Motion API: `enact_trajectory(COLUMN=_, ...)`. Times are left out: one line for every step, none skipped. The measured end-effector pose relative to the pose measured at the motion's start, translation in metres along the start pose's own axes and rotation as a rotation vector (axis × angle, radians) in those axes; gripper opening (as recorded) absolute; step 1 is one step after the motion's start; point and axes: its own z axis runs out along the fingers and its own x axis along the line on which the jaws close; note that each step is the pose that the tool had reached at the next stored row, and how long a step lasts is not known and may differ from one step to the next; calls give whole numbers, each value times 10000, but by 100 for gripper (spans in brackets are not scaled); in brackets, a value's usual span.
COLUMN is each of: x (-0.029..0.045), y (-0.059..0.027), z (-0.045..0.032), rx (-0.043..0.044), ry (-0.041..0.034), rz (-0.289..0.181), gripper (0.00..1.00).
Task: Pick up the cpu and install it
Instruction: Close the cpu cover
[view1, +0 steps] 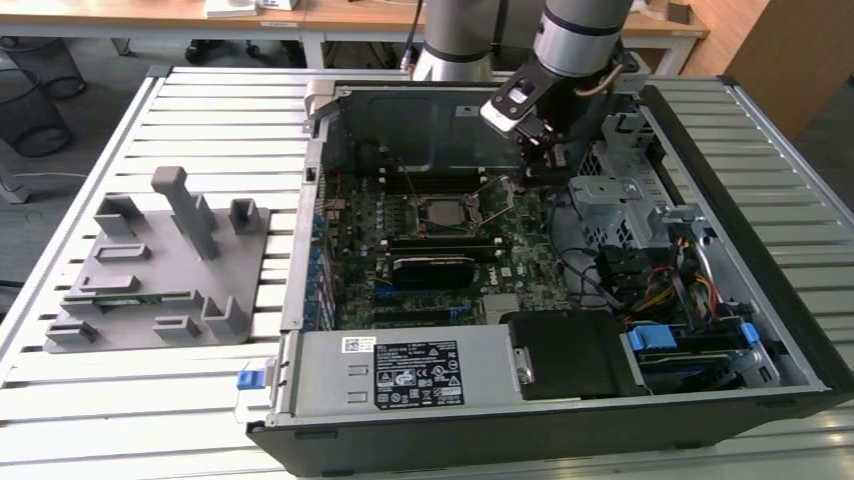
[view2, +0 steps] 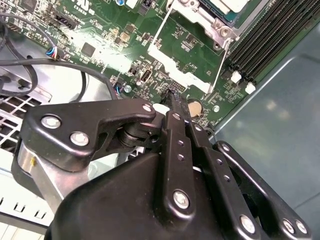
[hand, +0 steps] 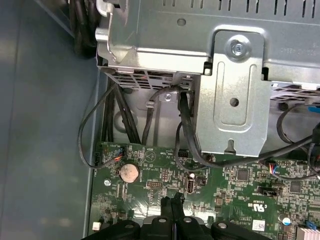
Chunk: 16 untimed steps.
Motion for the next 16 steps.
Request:
enact_trajectory(x=2, y=1, z=12, rx=0, ry=-1, rz=0, gripper=11)
enact_trajectory(x=6, y=2, z=25, rx=0, ry=0, rz=-1, gripper=11)
enact_trajectory(x=10, y=3, z=37, rx=0, ry=1, rz=-2, gripper=11)
enact_trajectory(x=12, y=3, z=49, rx=0, ry=1, rz=-3, gripper=11)
enact_trajectory(x=13, y=3, z=60, rx=0, ry=1, rz=-2, gripper=11)
enact_trajectory(x=13, y=2, z=63, rx=0, ry=0, rz=-1, gripper=11)
enact_trajectory(x=13, y=1, z=63, rx=1, ry=-3, rz=-1, gripper=11)
enact_trajectory(x=13, y=-2, z=65, rx=1, ry=-2, rz=0, gripper=11)
enact_trajectory(x=14, y=-5, z=66, rx=0, ry=-1, rz=0, gripper=11)
enact_trajectory(x=14, y=-11, z=68, rx=0, ry=1, rz=-1, gripper=11)
enact_trajectory(x=15, y=-20, z=68, rx=0, ry=1, rz=-2, gripper=11)
enact_trajectory(x=17, y=-32, z=69, rx=0, ry=0, rz=-2, gripper=11)
enact_trajectory(x=18, y=-43, z=68, rx=0, ry=-1, rz=-1, gripper=11)
enact_trajectory(x=18, y=-53, z=69, rx=0, ry=0, rz=-1, gripper=11)
enact_trajectory(x=19, y=-61, z=69, rx=1, ry=1, rz=0, gripper=11)
enact_trajectory(x=20, y=-70, z=69, rx=3, ry=0, rz=-1, gripper=11)
